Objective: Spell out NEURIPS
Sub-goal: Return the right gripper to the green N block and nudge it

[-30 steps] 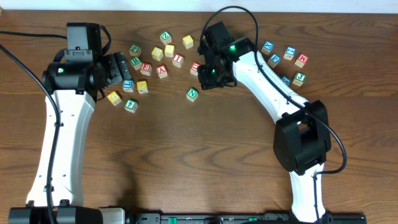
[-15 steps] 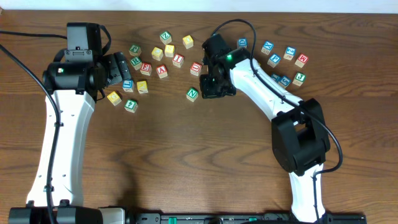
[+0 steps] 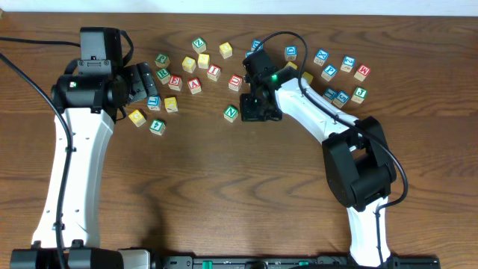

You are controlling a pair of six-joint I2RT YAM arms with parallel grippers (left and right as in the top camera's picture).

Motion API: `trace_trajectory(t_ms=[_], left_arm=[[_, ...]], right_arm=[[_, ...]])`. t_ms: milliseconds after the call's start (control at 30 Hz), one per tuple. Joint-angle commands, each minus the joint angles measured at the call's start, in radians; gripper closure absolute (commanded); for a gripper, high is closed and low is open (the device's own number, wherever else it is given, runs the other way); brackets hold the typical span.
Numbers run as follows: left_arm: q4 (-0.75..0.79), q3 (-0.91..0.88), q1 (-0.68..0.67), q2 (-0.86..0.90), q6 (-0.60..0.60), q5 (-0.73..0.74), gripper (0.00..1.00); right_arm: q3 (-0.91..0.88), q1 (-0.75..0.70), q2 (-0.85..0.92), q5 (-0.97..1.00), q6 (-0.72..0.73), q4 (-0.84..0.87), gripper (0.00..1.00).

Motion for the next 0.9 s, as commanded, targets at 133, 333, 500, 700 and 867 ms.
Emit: trace_trajectory(t_ms=[133,333,500,700,867], left_arm=[[-0.003,0.001,0.003,0.003,-0.01,-0.013,0.02],[-0.003,0.001,0.003,0.003,-0.01,-0.013,0.02],[-0.003,0.001,0.003,0.003,-0.01,-0.013,0.02],[-0.003,0.001,0.003,0.003,-0.01,-0.013,0.02],[-0.004,0.001,0.003,0.003,-0.01,-0.013,0.02]], right_arm=[[-0.04,0.051,0.009,0.004,0.023,0.091,0.99],[-0.04,0.077,0.01,0.044,0.027,0.122,0.99],[-0.04,0.084,0.01,0.08,0.042,0.129,0.99],[-0.04,0.085,0.013,0.086,0.042,0.163,0.99],[-0.04,0.085,0.035,0.086,0.045,0.209,0.99]])
